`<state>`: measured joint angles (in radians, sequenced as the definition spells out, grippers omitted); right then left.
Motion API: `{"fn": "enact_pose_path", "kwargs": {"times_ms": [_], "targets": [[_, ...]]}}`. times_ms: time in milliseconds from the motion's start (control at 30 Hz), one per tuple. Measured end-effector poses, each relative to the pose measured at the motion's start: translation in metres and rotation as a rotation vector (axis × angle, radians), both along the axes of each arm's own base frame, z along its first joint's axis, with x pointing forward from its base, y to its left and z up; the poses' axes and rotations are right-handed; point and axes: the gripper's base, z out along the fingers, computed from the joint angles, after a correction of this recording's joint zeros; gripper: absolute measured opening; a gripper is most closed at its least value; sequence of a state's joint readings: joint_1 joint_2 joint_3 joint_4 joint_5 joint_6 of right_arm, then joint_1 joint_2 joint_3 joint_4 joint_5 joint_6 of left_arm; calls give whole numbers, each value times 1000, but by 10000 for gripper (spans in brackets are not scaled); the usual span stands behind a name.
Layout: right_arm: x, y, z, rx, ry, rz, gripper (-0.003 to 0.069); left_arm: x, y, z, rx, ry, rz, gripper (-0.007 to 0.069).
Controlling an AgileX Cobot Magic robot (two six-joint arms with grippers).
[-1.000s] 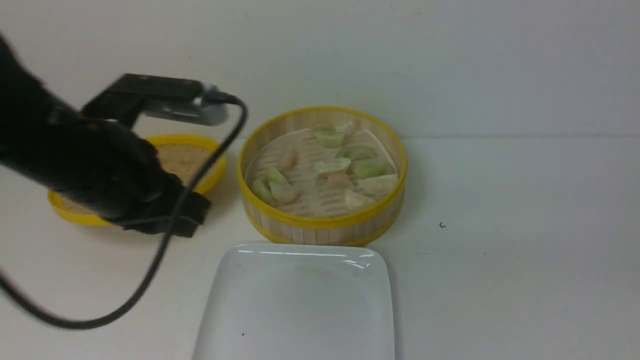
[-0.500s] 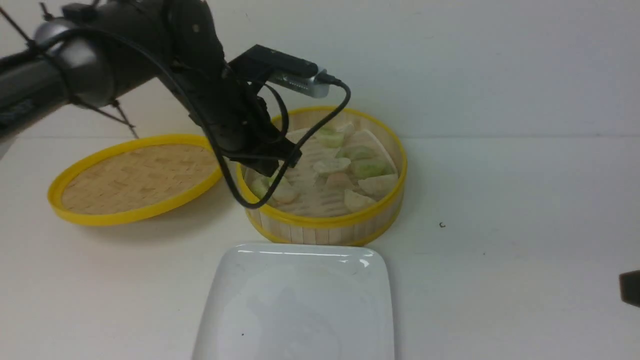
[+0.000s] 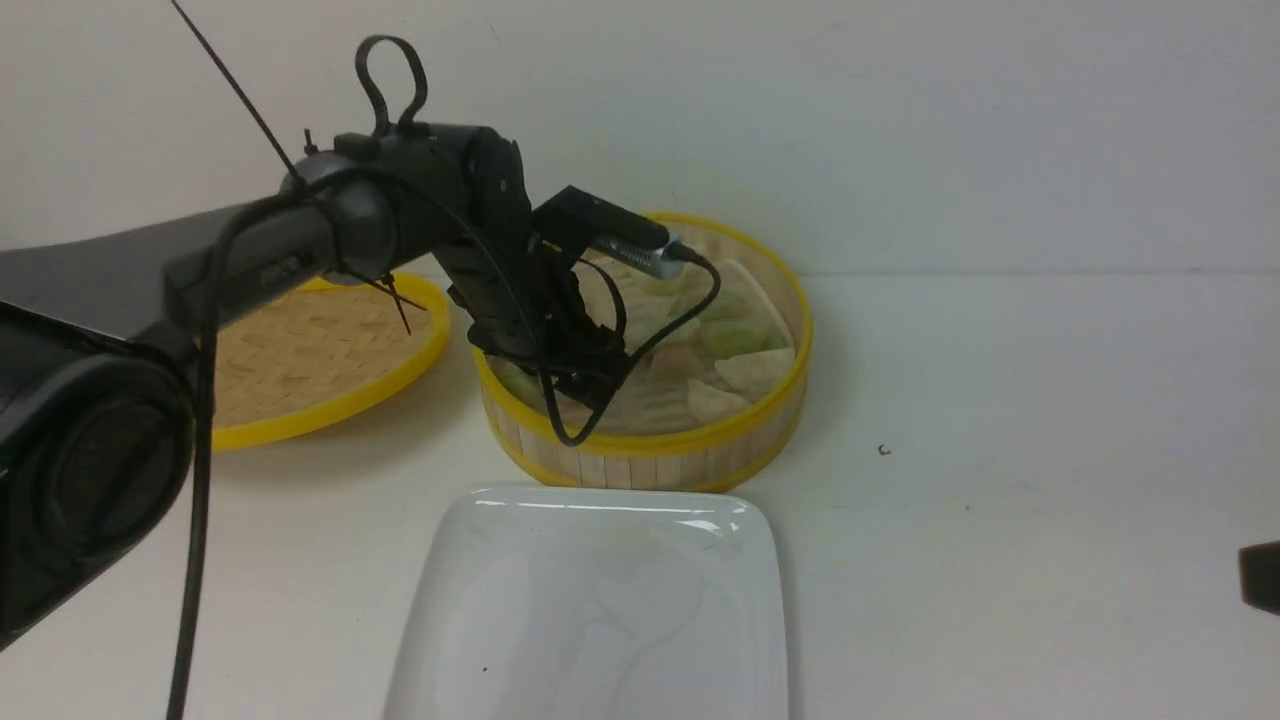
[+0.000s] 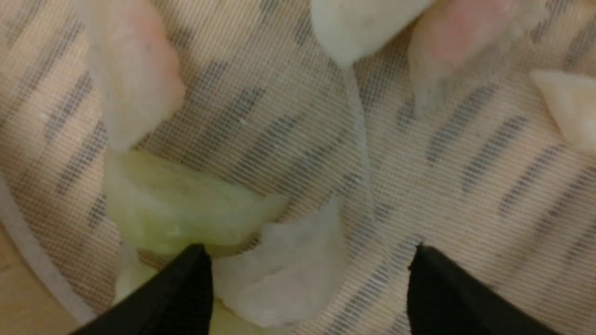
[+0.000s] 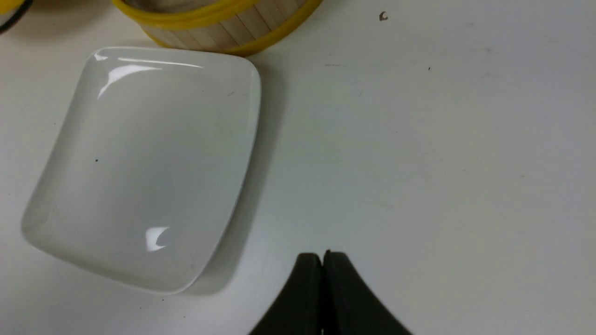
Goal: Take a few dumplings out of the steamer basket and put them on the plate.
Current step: Use the left arm to grab a dumpling from the steamer, then use the left arm to put the dumpling into the plate
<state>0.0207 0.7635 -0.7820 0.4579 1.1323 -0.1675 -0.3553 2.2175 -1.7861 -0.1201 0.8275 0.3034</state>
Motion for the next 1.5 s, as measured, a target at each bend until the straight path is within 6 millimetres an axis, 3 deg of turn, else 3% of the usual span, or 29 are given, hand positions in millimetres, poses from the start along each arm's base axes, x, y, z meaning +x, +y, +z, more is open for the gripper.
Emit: {"fn": "enact_pose_path", "kwargs": {"times_ms": [67, 167, 233, 400, 467, 600, 700, 833, 1000, 1133, 1267, 1500], "targets": [[0, 0, 0, 0, 2, 1, -12, 1, 0, -2, 8, -4, -4, 485], [-1, 0, -1, -1, 9, 4, -12, 1, 0, -3, 14, -8, -6, 381], [-1, 0, -1, 0, 10, 5, -12, 2, 0, -4, 16, -13, -7, 262], [-1, 1, -1, 3, 16, 8, -12, 3, 0, 3, 16, -12, -9, 97], [-1, 1, -1, 4, 18, 9, -12, 2, 0, 9, 21, 15, -8, 32], [-3, 1, -2, 3, 31, 15, -12, -2, -1, 36, 5, 50, -5, -6], [-3, 2, -2, 9, 39, 20, -12, -5, -2, 66, -28, 13, -8, -6], [-4, 2, -1, 18, 39, 21, -12, -4, -3, 74, -35, -12, -17, -6], [-4, 3, -1, 21, 42, 23, -12, 5, -6, 48, -23, 9, -18, 71], [-5, 3, -2, 20, 52, 28, -12, 12, -6, 22, 11, 29, -18, 217], [-5, 3, -2, 19, 56, 30, -12, 15, -3, 7, 62, 38, -9, 290], [-5, 3, -2, 17, 54, 33, -12, 20, -3, -11, 73, 45, 27, 311]]}}
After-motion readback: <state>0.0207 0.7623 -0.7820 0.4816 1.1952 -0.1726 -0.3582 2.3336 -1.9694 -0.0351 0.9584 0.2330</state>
